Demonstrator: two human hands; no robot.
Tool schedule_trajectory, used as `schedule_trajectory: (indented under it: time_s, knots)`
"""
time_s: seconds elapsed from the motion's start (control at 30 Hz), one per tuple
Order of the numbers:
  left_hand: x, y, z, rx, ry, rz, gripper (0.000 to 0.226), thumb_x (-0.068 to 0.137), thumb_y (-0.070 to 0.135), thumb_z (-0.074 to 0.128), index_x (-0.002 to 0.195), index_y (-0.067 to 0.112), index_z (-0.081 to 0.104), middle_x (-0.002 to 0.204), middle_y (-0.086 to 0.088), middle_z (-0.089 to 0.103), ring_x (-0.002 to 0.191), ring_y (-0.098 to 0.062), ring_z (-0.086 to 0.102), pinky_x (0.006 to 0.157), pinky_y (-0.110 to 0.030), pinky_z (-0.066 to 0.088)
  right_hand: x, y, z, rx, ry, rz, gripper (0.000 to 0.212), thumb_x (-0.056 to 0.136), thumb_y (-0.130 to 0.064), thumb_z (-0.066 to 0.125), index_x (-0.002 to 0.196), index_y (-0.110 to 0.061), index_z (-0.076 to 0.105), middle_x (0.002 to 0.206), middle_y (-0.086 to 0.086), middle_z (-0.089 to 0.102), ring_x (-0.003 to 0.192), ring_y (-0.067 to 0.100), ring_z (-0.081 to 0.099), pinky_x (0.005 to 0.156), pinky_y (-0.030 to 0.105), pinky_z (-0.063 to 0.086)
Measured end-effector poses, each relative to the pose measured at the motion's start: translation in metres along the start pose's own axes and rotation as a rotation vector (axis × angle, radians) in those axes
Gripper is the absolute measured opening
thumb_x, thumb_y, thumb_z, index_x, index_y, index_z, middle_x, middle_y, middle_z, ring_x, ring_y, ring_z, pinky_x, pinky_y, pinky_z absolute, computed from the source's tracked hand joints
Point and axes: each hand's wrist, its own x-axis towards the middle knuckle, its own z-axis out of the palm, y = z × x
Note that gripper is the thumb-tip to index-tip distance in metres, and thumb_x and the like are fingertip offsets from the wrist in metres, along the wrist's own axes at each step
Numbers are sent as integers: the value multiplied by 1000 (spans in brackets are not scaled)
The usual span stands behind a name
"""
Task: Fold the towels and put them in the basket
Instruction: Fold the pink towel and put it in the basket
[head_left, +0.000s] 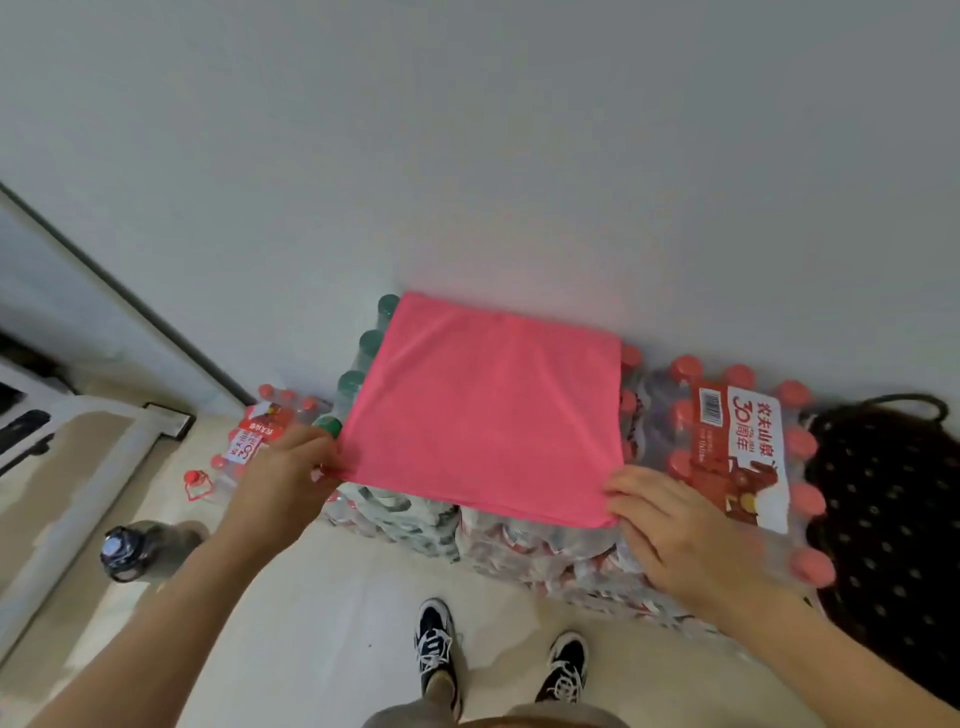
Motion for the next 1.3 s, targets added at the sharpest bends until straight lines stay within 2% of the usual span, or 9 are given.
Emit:
schedule_trajectory:
  time_s: [0.17,0.43,0.6,0.7,0.87,0.93,1.13,1.23,1.3]
  knots:
    - [3,-1,-12,81,-15,115,30,56,0,89,64,10,63,76,-1,58,68,-24,56,59,-29,42,-10,5,-3,-62,-120,-61,25,89,-23,51,95,-13,73,100,0,70,99,16,62,84,32,52]
    - [-9,-14,-18,193,-172,134,38,49,7,94,61,16,59,80,1,64,69,-23,58,59,-20,37,-17,-18,-2,77,-223,-78,16,85,-23,55,90,-16,69,93,-6,65,93,10,58,80,27,52]
    - [-10,-5,-20,176,-178,345,13,75,8,51,65,15,54,117,0,69,110,-23,60,86,-31,51,-16,-23,-2,156,-345,65,8,86,-33,50,82,-28,55,127,-12,59,127,-4,43,105,14,34]
    - [-9,-7,-21,225,-257,401,18,70,13,41,73,16,59,123,2,66,118,-20,59,92,-34,52,-8,-24,-11,353,-434,286,13,88,-36,52,80,-44,45,129,-31,48,122,-24,34,95,1,32]
    - [-3,-6,-33,139,-217,285,37,75,23,42,103,23,66,91,10,69,76,-16,66,61,-25,51,14,-14,-23,784,-507,625,19,87,-7,61,76,-22,58,89,-17,71,85,-2,64,74,19,45]
    - [-7,-6,-36,101,-227,257,26,84,30,40,99,30,61,82,14,66,67,-13,63,54,-21,46,19,-8,-31,905,-546,699,19,87,-3,61,75,-17,59,66,-5,64,62,13,55,64,32,41]
    - [-18,-2,-48,-73,-265,153,15,82,48,61,96,52,66,76,56,47,71,21,56,56,2,37,5,-13,-38,1007,-664,740,22,89,-7,61,75,-24,60,66,4,54,64,18,43,63,32,32]
    - [-6,1,-54,-305,-310,-69,11,72,71,60,80,64,66,77,39,64,70,15,62,70,-6,47,9,-13,-39,996,-551,791,17,90,-5,58,79,-16,60,65,5,51,63,17,44,63,29,34]
    - [9,-2,-52,-423,-366,-236,4,71,39,78,74,39,76,75,13,73,71,-3,68,74,-23,54,17,-10,-38,1008,-373,857,14,91,0,54,80,-6,59,69,7,52,66,18,48,67,30,38]
